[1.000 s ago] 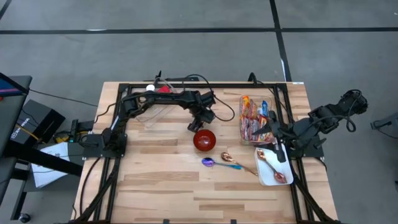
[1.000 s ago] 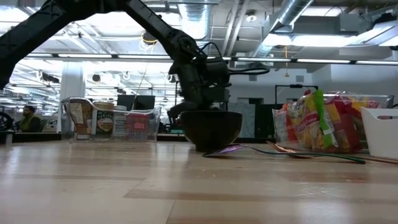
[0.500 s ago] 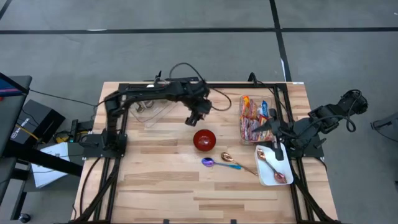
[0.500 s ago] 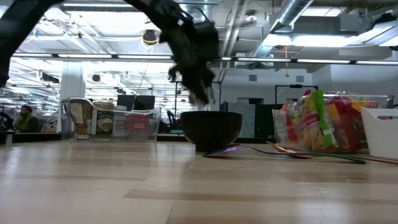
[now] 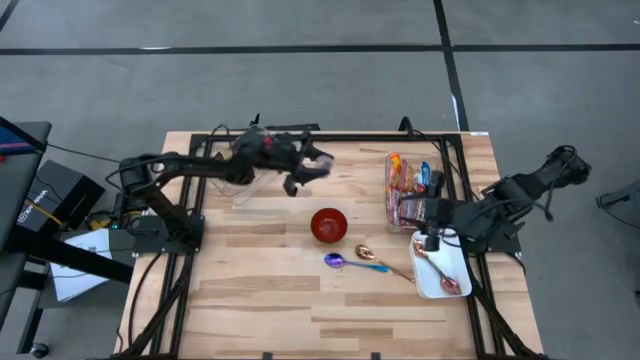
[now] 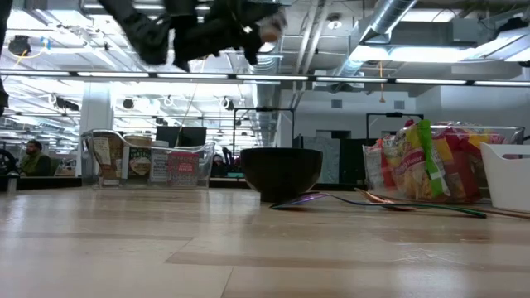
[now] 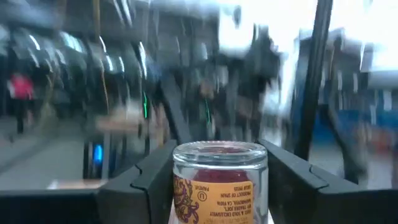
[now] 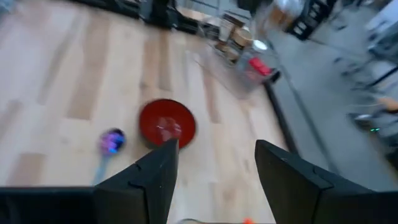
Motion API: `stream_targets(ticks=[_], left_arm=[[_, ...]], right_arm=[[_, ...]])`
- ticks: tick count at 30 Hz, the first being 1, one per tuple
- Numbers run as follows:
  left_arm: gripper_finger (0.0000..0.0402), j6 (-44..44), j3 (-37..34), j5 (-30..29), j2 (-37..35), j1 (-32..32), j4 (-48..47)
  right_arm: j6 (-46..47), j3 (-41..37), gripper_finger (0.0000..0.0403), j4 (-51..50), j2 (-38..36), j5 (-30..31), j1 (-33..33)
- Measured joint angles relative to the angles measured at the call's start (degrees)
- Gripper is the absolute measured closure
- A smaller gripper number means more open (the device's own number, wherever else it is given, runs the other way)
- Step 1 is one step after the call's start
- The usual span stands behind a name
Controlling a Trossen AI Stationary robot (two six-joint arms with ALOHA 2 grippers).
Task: Pick & Place Food Item
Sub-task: Put the brown seasoning bottle into the left transparent bin
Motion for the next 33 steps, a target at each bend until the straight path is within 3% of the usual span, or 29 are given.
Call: stream_targets(ticks=[4, 11, 18, 28, 33], left_arm=[[0.0206, -8.04, -5.78, -13.1, 0.75, -2.26, 17.77], [0.0215, -18.19, -6.31, -33.11, 1.8, -9.14, 23.87], [0.0209, -21.34, -6.04, -36.01, 1.81, -13.07, 25.83], [0.0205, -21.98, -6.04, -36.49, 1.81, -17.56, 24.72], [0.0216, -22.27, -6.03, -36.45, 1.84, -18.55, 23.37]], right_arm=[[-4.26, -0.02, 0.0196, 0.05, 3.29, 4.58, -1.16], [-11.89, -0.02, 0.0196, 8.0, 9.15, 7.44, -5.83], [-24.47, -0.07, 0.0182, 22.79, 11.52, 9.49, -9.33], [-40.06, -0.03, 0.0092, 40.28, 14.31, -7.03, -14.29], [-45.82, -0.04, 0.0049, 45.11, 16.93, -9.08, -15.82]])
